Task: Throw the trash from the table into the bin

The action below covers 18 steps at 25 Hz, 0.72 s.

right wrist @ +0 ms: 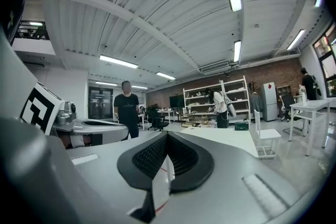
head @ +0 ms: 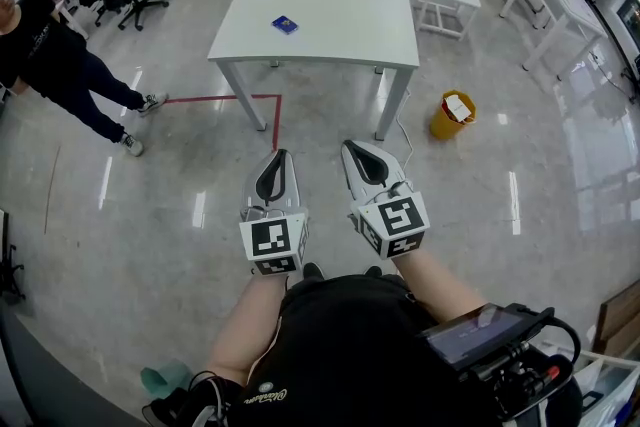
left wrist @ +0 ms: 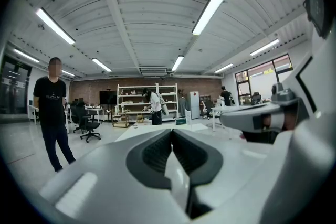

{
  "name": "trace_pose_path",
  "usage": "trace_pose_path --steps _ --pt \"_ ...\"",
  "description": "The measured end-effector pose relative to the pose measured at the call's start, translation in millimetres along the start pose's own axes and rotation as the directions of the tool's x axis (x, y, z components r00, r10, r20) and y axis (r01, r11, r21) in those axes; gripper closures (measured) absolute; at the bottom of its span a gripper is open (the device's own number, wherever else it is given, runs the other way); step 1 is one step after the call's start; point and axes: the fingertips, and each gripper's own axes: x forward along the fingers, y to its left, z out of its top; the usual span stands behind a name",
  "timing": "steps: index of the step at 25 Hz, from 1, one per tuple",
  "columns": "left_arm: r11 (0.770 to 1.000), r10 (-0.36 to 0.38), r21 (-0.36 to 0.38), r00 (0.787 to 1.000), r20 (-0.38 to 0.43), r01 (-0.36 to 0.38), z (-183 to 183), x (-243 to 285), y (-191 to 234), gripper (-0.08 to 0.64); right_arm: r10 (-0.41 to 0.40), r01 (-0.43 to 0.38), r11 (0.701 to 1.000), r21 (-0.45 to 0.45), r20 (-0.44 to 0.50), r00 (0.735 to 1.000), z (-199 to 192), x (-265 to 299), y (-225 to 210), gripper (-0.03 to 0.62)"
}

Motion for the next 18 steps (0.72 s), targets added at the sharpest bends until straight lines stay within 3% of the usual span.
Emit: trace_pose_path --steps 13,18 --pt "0.998 0.056 -0.013 0.996 -0.067 -0.057 -20.1 21.1 -55.2 0.551 0.045 -0.045 0.999 0.002 -0.013 0.999 -12.5 -25.9 -66.7 0.594" --pt "0.996 0.090 -0.011 0.993 -0.071 -0.091 -20.7 42.8 -44.9 0.551 0.066 -0.066 0.998 -0.003 -0.008 0.998 -11.6 -4.0 -80.7 0.594"
